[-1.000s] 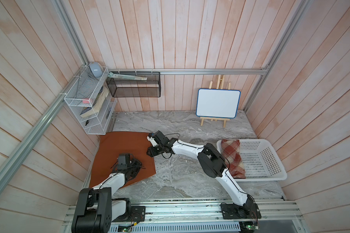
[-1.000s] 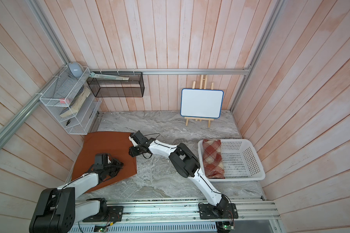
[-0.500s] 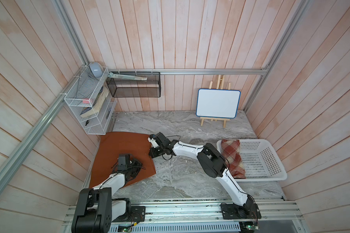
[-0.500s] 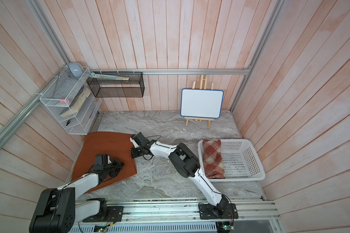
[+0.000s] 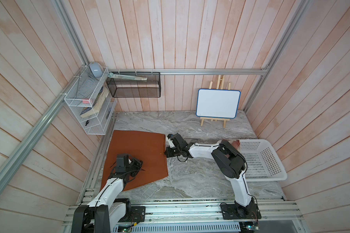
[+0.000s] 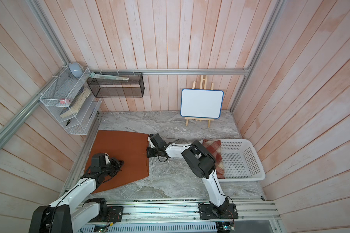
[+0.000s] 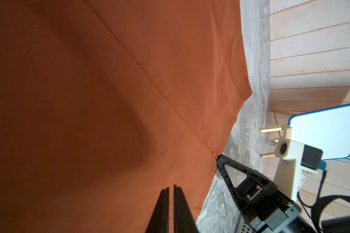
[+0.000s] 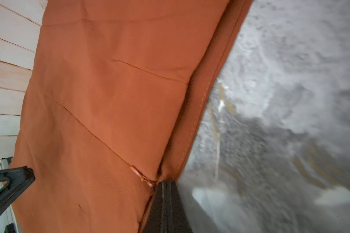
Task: Roll up the skirts
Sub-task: Move the skirt to the center of the board.
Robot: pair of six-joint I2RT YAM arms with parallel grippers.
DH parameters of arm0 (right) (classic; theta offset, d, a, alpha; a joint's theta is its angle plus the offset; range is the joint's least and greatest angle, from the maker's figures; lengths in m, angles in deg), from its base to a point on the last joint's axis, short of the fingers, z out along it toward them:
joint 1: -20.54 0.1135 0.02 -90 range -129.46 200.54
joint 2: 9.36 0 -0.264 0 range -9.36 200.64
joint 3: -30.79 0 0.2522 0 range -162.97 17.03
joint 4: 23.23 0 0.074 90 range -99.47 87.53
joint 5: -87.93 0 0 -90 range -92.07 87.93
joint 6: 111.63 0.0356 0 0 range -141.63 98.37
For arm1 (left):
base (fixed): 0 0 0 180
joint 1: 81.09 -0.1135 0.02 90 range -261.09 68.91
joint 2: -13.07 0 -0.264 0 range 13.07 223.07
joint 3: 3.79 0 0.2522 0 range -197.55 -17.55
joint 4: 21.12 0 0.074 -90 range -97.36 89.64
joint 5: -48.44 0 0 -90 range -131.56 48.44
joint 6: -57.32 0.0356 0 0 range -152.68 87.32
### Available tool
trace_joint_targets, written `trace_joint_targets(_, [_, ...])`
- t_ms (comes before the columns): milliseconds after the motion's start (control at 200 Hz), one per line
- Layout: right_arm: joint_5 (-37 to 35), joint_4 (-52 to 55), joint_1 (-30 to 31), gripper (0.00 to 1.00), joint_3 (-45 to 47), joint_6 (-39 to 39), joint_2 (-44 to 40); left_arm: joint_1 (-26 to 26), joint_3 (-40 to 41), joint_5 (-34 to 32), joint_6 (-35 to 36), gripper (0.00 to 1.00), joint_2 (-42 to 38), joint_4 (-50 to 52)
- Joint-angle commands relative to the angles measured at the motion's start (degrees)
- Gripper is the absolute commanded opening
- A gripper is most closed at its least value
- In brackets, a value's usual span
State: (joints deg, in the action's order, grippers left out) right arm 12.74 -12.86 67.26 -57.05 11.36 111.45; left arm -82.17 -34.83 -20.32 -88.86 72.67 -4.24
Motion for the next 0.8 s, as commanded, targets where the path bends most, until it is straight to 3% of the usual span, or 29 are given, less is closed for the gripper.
trace_joint_targets(0, [-3.4,1.2,-2.7,0.0,7.0,-0.3,-6.0,0.9,0.1,1.5,-0.5,0.1,-0.2,0.0])
trace_joint_targets(180, [-6.7,5.8,-5.6,0.0,18.0,-2.8,-15.2,4.2,-0.8,0.1,-1.9,0.11,1.5,-2.8])
trace_joint_targets(325, [-8.1,7.7,-12.2,0.0,22.7,-4.1,-19.2,6.4,-2.5,0.0,-1.6,0.11,4.5,-4.1])
trace_joint_targets(435, [-9.9,9.9,-15.6,0.0,22.6,-5.3,-21.5,6.4,-3.7,-0.1,-0.8,0.11,5.8,-3.4])
trace_joint_targets(635, [-16.9,16.7,-14.5,0.0,19.3,-6.1,-24.4,6.4,-6.3,-0.5,-0.7,0.1,7.6,-3.7])
trace_joint_targets(730, [-20.6,21.3,-12.0,0.26,15.1,-7.1,-24.7,6.4,-6.8,0.7,-0.9,0.11,9.3,-4.2])
trace_joint_targets(795, [-23.7,22.4,-9.8,0.31,13.5,-8.1,-25.4,6.4,-6.4,0.8,-1.2,0.08,9.1,-3.5])
